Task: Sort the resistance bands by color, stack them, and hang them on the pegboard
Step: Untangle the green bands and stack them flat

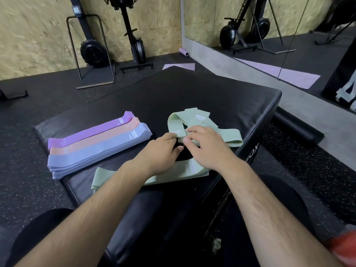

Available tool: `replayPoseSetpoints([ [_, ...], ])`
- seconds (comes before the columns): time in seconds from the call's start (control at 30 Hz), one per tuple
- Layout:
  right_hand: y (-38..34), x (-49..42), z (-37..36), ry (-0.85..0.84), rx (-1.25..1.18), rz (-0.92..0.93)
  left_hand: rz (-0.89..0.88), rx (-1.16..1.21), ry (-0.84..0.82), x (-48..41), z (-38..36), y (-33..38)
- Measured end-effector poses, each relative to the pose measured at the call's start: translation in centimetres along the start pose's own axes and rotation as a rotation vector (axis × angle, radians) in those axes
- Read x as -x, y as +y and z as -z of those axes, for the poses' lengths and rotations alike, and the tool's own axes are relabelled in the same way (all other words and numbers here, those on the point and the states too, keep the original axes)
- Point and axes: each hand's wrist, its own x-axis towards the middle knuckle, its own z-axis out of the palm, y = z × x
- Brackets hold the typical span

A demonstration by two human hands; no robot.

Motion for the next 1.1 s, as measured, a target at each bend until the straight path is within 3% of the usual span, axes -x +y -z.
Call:
replayPoseSetpoints([
  [0.23, -2.6, 0.4, -1.4, -0.005, 0.001, 0.132, -0.130, 0.160, 0.239, 6.1, 1.5, -1.1],
  [0.43, -5.0, 1.6, -2.3, -0.016, -0.114, 0.159, 0.186, 0.682, 0.556, 8.9, 0.5, -1.0],
  [0.53, -6.1, 1.9, -3.1, 0.001, -0.118, 0.186, 0.387, 1.073, 0.573, 8.9, 0.8, -0.2],
  [0.6, -6.8, 2.1, -3.8, -0.004, -0.114, 0.248, 0.408, 1.212, 0.582, 8.8, 1.2, 0.0],
  [0.8, -8.3, 2.1, -5.0, -0.046, -0.116, 0.396, 0.425, 1.246, 0.679, 9.4, 1.6, -1.0],
  [0.97, -9.0, 2.2, -5.2, 0.067, -0.366, 0.330, 0.410, 1.039, 0.743, 10.3, 1.4, -2.6],
  [1.1, -9.9, 0.0, -5.4, 0.141, -0.124, 0.328, 0.344, 1.000, 0.744, 10.9, 1.8, -2.7],
])
